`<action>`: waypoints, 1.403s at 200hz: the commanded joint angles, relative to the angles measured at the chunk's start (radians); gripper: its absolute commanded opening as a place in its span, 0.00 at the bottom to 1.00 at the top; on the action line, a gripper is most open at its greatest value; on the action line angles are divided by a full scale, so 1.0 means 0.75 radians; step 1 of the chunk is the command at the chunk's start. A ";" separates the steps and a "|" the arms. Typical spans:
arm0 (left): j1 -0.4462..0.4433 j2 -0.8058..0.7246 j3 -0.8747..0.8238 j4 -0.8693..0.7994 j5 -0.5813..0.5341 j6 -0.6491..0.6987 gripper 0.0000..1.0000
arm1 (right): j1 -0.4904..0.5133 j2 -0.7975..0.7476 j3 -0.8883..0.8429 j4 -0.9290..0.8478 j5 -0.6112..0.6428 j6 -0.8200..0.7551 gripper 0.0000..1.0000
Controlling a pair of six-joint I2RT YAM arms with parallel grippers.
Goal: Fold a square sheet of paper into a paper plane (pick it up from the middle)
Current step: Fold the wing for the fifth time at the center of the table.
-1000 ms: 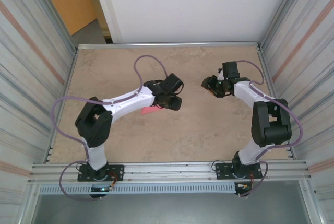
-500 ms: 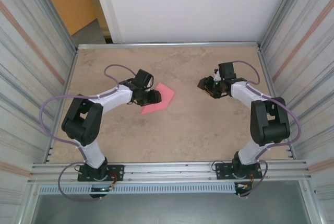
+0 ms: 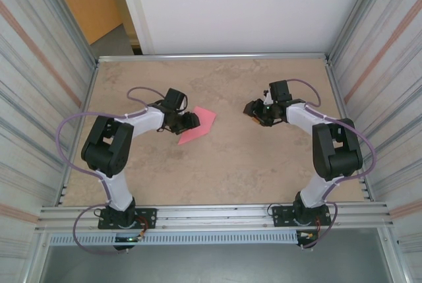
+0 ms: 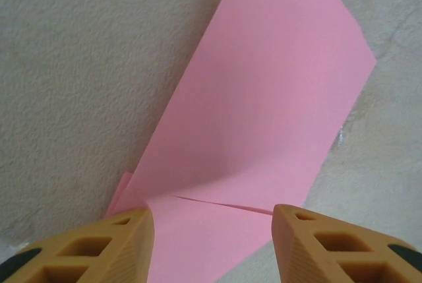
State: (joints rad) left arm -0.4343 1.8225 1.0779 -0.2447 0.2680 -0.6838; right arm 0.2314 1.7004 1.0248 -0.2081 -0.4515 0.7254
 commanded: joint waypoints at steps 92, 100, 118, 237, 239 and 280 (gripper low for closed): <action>-0.028 0.102 -0.101 0.193 0.283 -0.269 0.41 | 0.241 0.068 -0.071 0.188 -0.184 0.281 0.50; -0.032 0.104 -0.103 0.199 0.287 -0.279 0.40 | 0.262 0.081 -0.073 0.197 -0.191 0.296 0.50; -0.037 0.112 -0.113 0.208 0.287 -0.296 0.38 | 0.305 0.120 -0.064 0.207 -0.201 0.322 0.49; -0.037 0.133 -0.109 0.183 0.279 -0.299 0.33 | 0.342 0.258 0.013 0.216 -0.182 0.350 0.40; -0.037 0.133 -0.109 0.181 0.280 -0.298 0.33 | 0.342 0.258 0.015 0.215 -0.182 0.350 0.39; -0.037 0.135 -0.106 0.177 0.277 -0.295 0.32 | 0.342 0.281 0.022 0.230 -0.190 0.356 0.36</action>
State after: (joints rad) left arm -0.4557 1.8851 1.0161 -0.0395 0.4877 -0.9035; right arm 0.4797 1.8896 1.0149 -0.0414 -0.5808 0.9699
